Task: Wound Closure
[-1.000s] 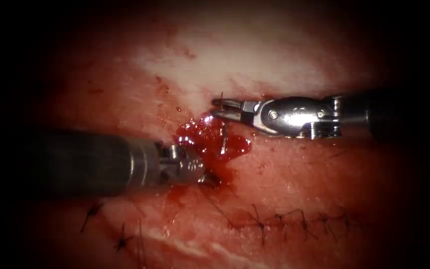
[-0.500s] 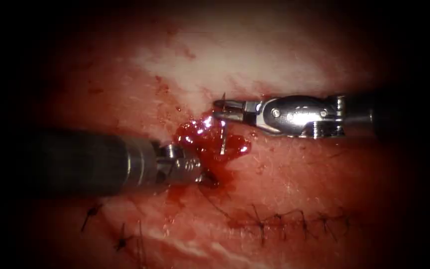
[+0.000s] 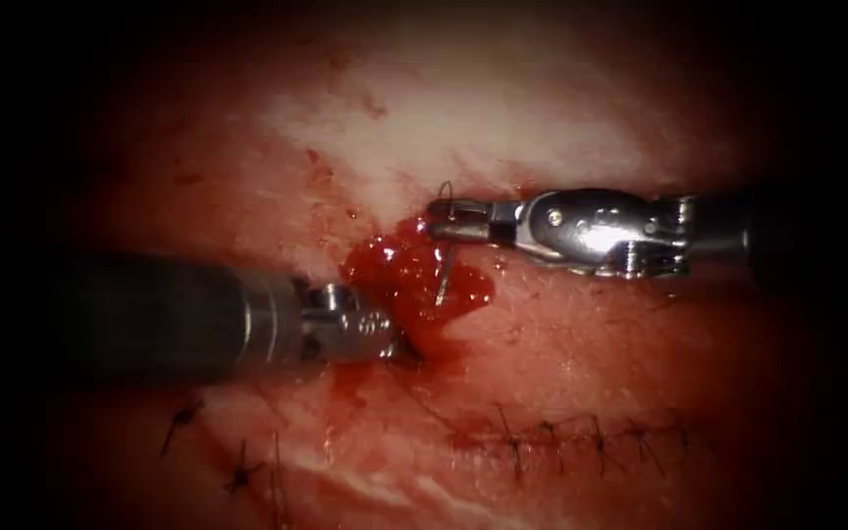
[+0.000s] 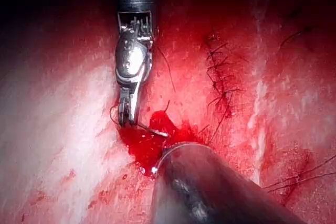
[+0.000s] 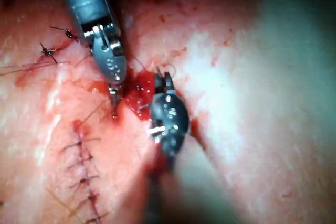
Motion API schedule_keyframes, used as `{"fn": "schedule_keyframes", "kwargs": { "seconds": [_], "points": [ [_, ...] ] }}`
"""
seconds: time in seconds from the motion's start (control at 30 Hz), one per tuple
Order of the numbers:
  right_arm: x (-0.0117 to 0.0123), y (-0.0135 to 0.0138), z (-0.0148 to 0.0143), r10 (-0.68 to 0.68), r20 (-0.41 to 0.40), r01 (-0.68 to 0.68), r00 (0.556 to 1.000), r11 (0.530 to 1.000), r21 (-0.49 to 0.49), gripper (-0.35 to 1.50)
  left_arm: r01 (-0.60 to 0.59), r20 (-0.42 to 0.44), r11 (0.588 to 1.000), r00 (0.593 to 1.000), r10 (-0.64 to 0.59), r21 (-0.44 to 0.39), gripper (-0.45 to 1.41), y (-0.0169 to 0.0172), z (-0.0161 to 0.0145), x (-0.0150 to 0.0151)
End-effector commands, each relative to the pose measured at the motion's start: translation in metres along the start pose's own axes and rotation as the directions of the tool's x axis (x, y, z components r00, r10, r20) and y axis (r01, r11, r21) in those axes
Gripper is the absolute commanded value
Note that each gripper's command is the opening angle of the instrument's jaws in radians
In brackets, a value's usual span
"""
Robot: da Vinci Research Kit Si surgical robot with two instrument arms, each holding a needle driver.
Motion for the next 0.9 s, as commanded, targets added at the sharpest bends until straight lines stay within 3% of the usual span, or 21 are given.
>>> {"fn": "schedule_keyframes", "kwargs": {
  "seconds": [0.03,0.2,0.53,0.77,0.9],
  "points": [
    [-0.0003,-0.0002,0.0007,-0.028,-0.003,0.028,1.000,1.000,-0.012,-0.35,0.000,0.000,1.000,1.000,0.000,-0.002,-0.45,0.0002,0.0009,0.0000],
    [-0.0002,0.0002,0.0007,-0.095,-0.004,0.095,0.995,0.994,-0.051,-0.35,-0.001,0.000,1.000,1.000,0.001,-0.002,-0.45,0.0002,0.0008,-0.0001],
    [0.0001,0.0006,0.0004,-0.102,-0.037,0.098,0.994,0.992,-0.084,-0.35,0.001,-0.003,1.000,1.000,-0.001,-0.001,-0.45,0.0002,0.0009,0.0001],
    [-0.0004,0.0001,0.0012,0.084,-0.074,-0.088,0.994,0.995,-0.045,-0.35,0.001,-0.003,1.000,1.000,-0.001,-0.001,-0.45,0.0002,0.0009,0.0001],
    [-0.0007,-0.0001,0.0014,0.237,-0.103,-0.241,0.966,0.970,-0.030,-0.35,0.001,-0.003,1.000,1.000,-0.001,-0.001,-0.45,0.0002,0.0009,0.0001]
  ]
}}
